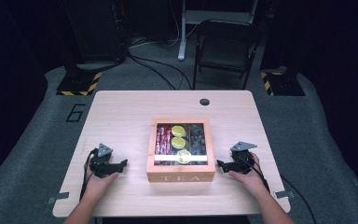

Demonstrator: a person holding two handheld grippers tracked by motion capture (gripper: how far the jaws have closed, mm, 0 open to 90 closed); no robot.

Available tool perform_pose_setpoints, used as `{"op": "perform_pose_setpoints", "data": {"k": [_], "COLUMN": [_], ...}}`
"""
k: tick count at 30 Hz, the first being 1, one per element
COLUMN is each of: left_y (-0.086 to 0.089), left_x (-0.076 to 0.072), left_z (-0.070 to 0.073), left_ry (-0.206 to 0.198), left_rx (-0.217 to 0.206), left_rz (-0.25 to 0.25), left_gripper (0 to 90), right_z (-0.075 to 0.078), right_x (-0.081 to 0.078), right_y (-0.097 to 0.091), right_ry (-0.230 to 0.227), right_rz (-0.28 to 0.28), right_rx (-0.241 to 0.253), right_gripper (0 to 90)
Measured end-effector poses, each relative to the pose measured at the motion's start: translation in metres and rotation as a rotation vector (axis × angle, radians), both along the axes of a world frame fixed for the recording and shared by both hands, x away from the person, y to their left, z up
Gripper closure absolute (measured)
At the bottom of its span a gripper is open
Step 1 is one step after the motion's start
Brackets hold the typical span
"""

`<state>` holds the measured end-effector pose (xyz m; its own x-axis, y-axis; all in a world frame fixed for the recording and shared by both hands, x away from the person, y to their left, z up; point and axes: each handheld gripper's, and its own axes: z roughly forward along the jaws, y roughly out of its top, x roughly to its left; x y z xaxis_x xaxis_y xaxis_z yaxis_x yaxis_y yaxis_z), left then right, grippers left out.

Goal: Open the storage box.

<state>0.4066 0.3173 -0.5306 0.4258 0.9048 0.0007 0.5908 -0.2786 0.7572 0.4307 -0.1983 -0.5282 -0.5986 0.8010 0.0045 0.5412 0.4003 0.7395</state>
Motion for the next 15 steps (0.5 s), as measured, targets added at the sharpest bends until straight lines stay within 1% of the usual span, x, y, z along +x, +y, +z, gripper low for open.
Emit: {"op": "perform_pose_setpoints", "data": {"k": [1, 2, 4, 5, 6, 7, 8, 9, 10, 11, 12, 13, 15], "left_y": [0.000, 0.001, 0.002, 0.002, 0.002, 0.004, 0.006, 0.006, 0.005, 0.005, 0.004, 0.003, 0.001], "left_x": [0.000, 0.000, 0.000, 0.000, 0.000, -0.001, -0.001, -0.001, -0.002, -0.002, -0.002, -0.003, -0.003], "left_z": [0.000, 0.001, 0.001, 0.001, 0.001, 0.002, 0.003, 0.004, 0.004, 0.005, 0.005, 0.006, 0.007], "left_ry": [0.003, 0.015, 0.009, 0.004, -0.002, 0.002, 0.017, 0.020, 0.026, 0.031, 0.035, 0.036, 0.037], "left_rx": [-0.002, 0.003, -0.002, -0.002, -0.013, -0.022, -0.024, -0.034, -0.039, -0.044, -0.047, -0.050, -0.056], "left_rz": [0.000, -0.001, 0.003, 0.012, 0.021, 0.030, 0.027, 0.029, 0.028, 0.028, 0.026, 0.023, 0.016], "left_gripper": [18.9, 19.5, 22.2, 24.8, 26.3, 27.5, 28.8, 30.3, 31.7, 32.8, 33.5, 34.0, 34.8], "right_z": [0.000, 0.000, 0.000, 0.001, 0.001, 0.002, 0.003, 0.004, 0.005, 0.006, 0.008, 0.009, 0.013], "right_x": [0.000, 0.000, 0.000, 0.000, -0.001, -0.001, -0.002, -0.002, -0.003, -0.003, -0.004, -0.005, -0.006], "right_y": [-0.001, -0.001, -0.001, -0.003, -0.003, -0.004, -0.005, -0.006, -0.007, -0.008, -0.009, -0.010, -0.011], "right_ry": [0.003, -0.002, 0.001, -0.007, 0.000, 0.001, 0.013, 0.013, 0.022, 0.021, 0.027, 0.017, 0.016], "right_rz": [0.007, 0.009, 0.008, -0.001, -0.006, -0.016, -0.022, -0.023, -0.030, -0.042, -0.045, -0.052, -0.065], "right_rx": [0.000, -0.001, 0.001, 0.000, 0.003, 0.005, 0.009, 0.009, 0.009, 0.017, 0.017, 0.026, 0.047], "right_gripper": [15.3, 15.6, 16.4, 20.8, 23.4, 26.1, 27.9, 30.5, 34.4, 36.9, 37.5, 38.4, 39.4]}}
